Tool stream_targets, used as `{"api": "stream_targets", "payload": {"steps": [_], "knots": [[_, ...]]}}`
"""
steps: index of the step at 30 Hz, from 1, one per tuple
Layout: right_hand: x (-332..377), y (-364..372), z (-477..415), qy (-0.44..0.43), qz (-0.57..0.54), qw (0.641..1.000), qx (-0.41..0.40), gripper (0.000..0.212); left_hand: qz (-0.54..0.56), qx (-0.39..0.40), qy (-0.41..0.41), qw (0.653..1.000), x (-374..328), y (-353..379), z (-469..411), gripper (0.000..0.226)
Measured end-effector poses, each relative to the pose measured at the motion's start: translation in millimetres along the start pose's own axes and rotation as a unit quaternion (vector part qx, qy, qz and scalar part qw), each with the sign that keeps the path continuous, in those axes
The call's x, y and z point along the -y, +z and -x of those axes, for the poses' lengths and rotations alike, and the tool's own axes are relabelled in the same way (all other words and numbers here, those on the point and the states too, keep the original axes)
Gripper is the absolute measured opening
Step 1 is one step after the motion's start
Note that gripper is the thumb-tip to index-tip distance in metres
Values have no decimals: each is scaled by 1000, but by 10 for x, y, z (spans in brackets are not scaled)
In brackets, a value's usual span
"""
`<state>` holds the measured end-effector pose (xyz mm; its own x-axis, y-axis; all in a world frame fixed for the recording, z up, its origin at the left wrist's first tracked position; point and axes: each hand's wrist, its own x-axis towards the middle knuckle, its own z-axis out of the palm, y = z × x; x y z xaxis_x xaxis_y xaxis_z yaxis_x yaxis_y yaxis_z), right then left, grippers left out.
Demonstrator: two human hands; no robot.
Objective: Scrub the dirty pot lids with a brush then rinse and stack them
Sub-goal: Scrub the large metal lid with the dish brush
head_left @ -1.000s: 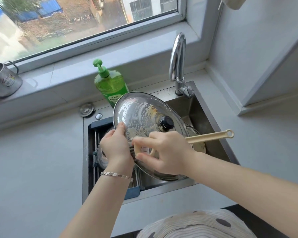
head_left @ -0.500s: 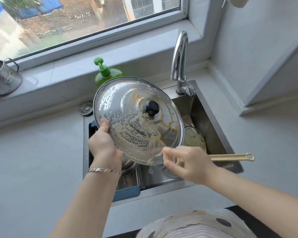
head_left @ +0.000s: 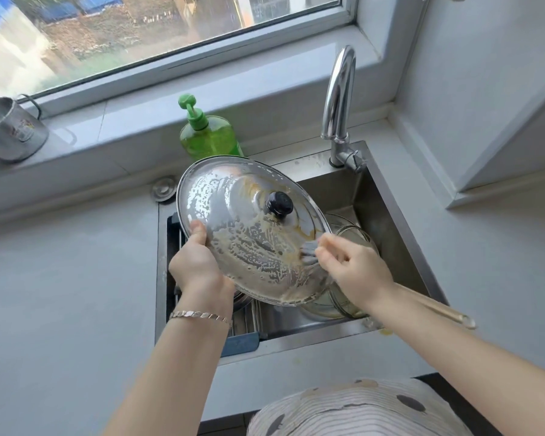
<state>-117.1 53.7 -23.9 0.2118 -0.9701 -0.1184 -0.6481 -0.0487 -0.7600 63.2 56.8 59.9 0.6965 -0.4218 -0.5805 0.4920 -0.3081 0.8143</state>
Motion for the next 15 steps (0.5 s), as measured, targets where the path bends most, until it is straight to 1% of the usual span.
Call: {"api": "stream_targets", "payload": {"steps": [1,2,3,4,6,7,8,9,10,11,12,13,15], "knots": [[155,46,104,-54,-6,998,23,13,-7,2,2,1000,18,12,26,22],[223,81,171,-90,-10,995,34,13,-11,3,1,1000,34,10,36,22],[209,71,164,-91,-10,995,33,13,-9,4,-1,1000,42,2,35,22],[107,46,80,-49,-19,998,25,15,-2,5,-3,1000,45,-12,30,22],[-104,-20,-120,64,-68,996,-8,22,5,10,-4,1000,44,-30,31,22],[-143,-28,-146,91,-79,993,-12,23,4,13,-2,1000,46,-30,39,21],[-143,-2,-137,81,-76,994,-6,21,4,16,4,1000,44,-26,50,21],[-81,29,-81,53,-69,996,16,18,4,18,10,1000,35,-21,61,20],[7,69,8,8,-57,998,38,16,1,20,13,1000,25,-16,72,20],[98,93,99,-19,-60,996,61,14,-5,23,11,1000,18,-18,76,20],[115,96,134,-33,-59,995,67,13,-13,28,9,999,15,-29,80,19],[78,77,93,-17,-63,996,59,15,-20,35,6,999,19,-39,84,19],[-82,44,-90,75,-114,991,13,24,-27,44,6,999,52,-49,83,20]]}}
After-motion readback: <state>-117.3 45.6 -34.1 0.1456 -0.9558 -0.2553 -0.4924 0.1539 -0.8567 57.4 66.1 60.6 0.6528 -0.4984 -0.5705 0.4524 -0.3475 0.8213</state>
